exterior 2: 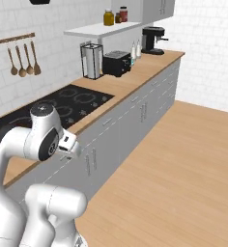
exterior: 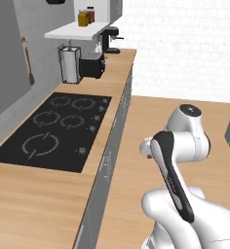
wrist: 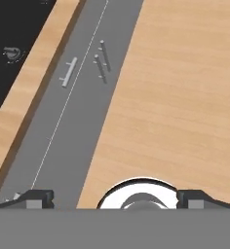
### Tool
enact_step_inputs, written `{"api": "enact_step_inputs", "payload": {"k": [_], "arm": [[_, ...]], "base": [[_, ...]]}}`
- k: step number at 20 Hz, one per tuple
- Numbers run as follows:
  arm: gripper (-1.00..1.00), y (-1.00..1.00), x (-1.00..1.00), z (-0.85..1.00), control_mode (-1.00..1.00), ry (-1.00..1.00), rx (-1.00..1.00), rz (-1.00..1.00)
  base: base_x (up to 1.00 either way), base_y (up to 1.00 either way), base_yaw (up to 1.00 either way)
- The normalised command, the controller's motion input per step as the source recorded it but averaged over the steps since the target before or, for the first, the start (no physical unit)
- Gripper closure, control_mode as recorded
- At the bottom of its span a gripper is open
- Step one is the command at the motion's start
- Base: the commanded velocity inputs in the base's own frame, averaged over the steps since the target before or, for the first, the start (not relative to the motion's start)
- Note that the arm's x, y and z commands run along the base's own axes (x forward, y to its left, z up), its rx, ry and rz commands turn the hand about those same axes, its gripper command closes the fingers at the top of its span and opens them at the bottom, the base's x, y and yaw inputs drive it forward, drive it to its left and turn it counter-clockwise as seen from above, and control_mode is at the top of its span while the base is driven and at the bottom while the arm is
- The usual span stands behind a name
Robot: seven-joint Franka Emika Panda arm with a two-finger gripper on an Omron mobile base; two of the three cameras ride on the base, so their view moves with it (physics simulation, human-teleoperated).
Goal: Take a straw from the drawer in front and place it inside the glass cup on the dining counter.
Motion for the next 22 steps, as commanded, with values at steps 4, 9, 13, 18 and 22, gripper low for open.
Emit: {"api": "enact_step_inputs", "payload": {"k": [4,9,13,18,22], "arm": [[-1.0,-0.35,0.63,-0.22,-1.0,0.2,0.3,0.16],[-1.0,-0.19,0.82,-0.61,-1.0,0.22,0.3,0.19],[-1.0,0.0,0.92,-0.85,-1.0,0.04,0.28,0.15],[-1.0,0.04,0.94,-0.42,-1.0,0.07,0.32,0.08],[-1.0,0.38,0.89,-0.24,-1.0,0.17,0.28,0.0]], "base": [[0.0,0.0,0.0],[0.0,0.0,0.0],[0.0,0.0,0.0],[0.0,0.0,0.0],[0.0,0.0,0.0]]}}
